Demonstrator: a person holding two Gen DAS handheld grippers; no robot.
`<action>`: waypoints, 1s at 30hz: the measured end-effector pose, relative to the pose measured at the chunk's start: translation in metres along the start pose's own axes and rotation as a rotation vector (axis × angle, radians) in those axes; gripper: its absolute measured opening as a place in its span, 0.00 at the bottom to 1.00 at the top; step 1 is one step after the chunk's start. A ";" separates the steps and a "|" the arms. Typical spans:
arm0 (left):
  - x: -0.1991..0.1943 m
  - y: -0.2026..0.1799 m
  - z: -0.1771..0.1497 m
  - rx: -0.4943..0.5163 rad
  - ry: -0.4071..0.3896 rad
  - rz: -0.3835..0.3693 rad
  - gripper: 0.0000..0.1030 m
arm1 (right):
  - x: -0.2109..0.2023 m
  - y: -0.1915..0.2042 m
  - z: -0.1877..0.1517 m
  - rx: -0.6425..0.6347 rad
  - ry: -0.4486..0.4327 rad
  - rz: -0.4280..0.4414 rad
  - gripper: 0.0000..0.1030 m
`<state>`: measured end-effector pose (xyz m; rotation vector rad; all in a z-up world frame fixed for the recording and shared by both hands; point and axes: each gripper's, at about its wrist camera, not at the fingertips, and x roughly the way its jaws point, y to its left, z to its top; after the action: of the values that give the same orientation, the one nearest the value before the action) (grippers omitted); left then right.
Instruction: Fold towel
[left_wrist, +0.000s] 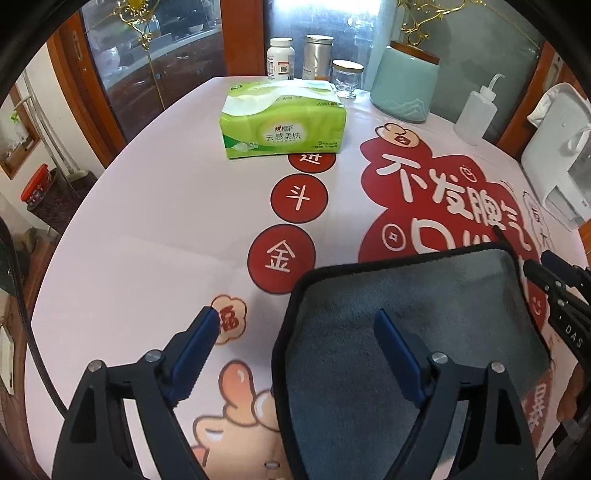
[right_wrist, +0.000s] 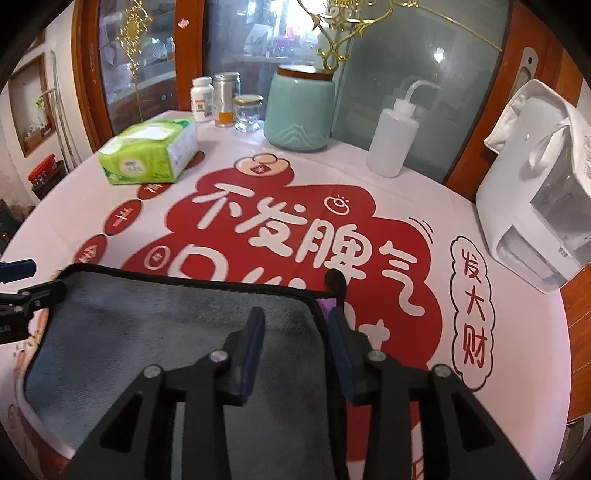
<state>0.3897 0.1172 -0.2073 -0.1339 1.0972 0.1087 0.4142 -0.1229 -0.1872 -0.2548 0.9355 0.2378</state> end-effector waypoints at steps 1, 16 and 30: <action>-0.005 0.001 -0.002 -0.009 0.005 -0.015 0.83 | -0.005 0.002 -0.001 0.000 -0.003 0.002 0.40; -0.087 -0.001 -0.059 -0.010 -0.022 -0.024 1.00 | -0.099 0.016 -0.061 0.057 -0.015 0.001 0.56; -0.186 -0.027 -0.147 0.070 -0.076 -0.063 1.00 | -0.215 0.024 -0.147 0.178 -0.055 -0.011 0.76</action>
<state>0.1810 0.0627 -0.1064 -0.1013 1.0192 0.0186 0.1724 -0.1665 -0.0984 -0.0882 0.8942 0.1497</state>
